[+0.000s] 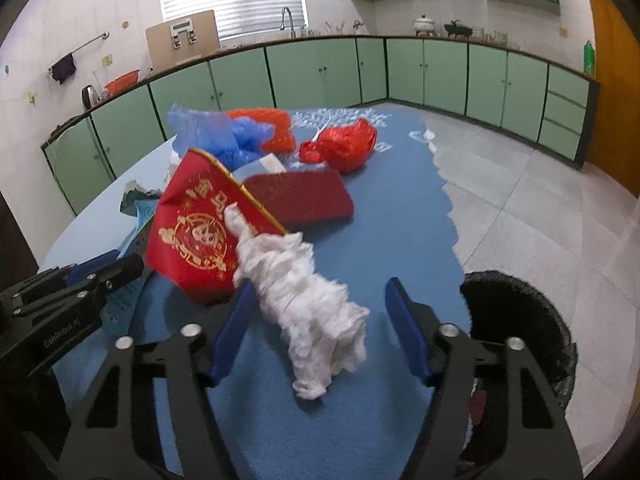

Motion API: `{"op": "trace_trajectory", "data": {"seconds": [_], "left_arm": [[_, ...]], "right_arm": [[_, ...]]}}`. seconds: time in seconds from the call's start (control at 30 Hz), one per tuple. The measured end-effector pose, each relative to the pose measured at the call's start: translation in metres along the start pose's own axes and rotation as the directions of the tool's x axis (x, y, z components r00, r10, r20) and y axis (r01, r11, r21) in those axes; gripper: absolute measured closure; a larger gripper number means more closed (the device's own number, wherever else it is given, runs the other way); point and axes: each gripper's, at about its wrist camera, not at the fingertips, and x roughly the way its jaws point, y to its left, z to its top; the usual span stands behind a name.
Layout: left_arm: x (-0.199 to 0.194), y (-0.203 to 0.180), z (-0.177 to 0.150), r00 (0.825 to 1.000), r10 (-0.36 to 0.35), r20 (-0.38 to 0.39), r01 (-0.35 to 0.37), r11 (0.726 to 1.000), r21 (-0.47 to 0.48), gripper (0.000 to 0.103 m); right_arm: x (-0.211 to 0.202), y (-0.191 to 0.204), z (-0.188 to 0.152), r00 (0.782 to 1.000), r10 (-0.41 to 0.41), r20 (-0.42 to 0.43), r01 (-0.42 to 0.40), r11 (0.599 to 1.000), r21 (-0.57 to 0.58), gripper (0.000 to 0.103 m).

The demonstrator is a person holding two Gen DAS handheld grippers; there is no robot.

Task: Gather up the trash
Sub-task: 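Grasp the milk carton with the left gripper while the right gripper grasps white tissues, then carry the milk carton and tissues over the black bin and release both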

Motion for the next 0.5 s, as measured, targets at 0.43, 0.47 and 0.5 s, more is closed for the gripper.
{"op": "trace_trajectory", "data": {"seconds": [0.43, 0.47, 0.5], "left_arm": [[-0.014, 0.000, 0.005, 0.999, 0.010, 0.043, -0.011, 1.000, 0.003, 0.093], [-0.016, 0.001, 0.006, 0.999, -0.004, 0.049, 0.003, 1.000, 0.002, 0.094], [-0.017, 0.000, 0.007, 0.999, -0.004, 0.051, 0.004, 1.000, 0.002, 0.095]], "right_arm": [[-0.019, 0.001, 0.006, 0.997, 0.075, 0.032, -0.074, 0.997, -0.015, 0.077], [-0.023, 0.001, 0.007, 0.996, 0.076, 0.040, -0.075, 0.997, -0.015, 0.077], [-0.027, 0.000, 0.009, 0.996, 0.076, 0.048, -0.076, 0.997, -0.015, 0.077]]}}
